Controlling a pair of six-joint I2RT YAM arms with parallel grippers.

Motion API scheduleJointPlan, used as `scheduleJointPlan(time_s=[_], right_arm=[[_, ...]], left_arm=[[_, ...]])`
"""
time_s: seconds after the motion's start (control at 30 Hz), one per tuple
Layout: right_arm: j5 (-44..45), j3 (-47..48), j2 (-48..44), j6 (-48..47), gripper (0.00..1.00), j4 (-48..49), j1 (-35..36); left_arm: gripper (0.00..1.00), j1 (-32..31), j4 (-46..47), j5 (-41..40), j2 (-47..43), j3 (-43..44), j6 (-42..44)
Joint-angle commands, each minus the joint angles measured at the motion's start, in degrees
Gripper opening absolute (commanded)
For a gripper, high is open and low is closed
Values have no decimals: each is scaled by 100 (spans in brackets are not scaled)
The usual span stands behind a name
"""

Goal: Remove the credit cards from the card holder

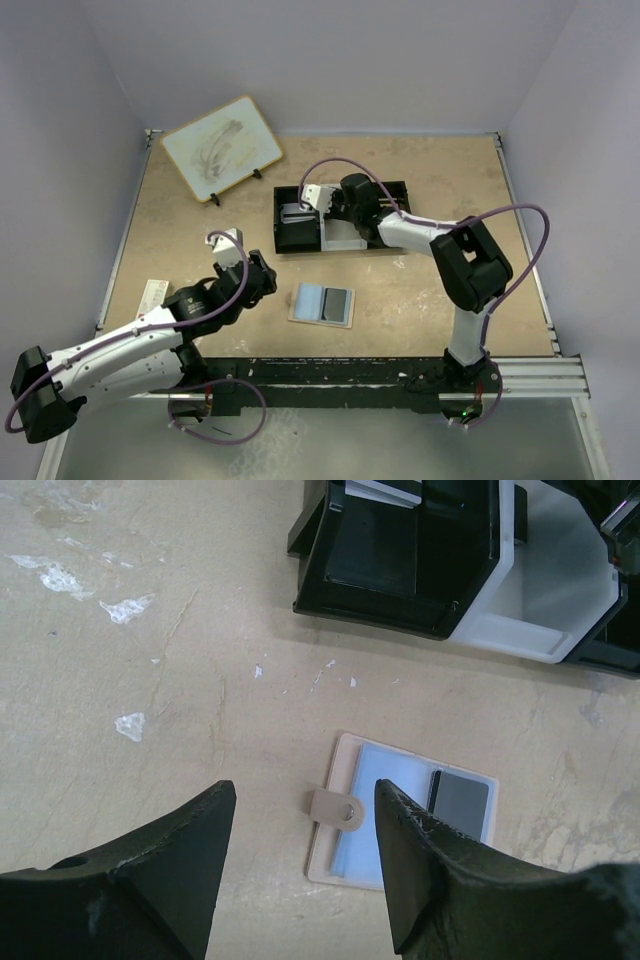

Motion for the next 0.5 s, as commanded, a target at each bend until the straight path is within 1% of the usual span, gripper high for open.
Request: scheduleJointPlan(time_s=[0.0,0.33,0.43,0.47], right_arm=[[255,239,138,-447,0,447,-23],[381,420,513,-423,0,426,-20],[400,370,480,-414,3,374,-15],[389,359,461,-379,6,348,-20]], left_arm=[[56,36,-227,-243,-226,25,-141],[56,32,-409,-326,-373,-14,-214],[56,36,-424,-341,-380,10,-209],[56,36,-420,-344,-369,12,-201]])
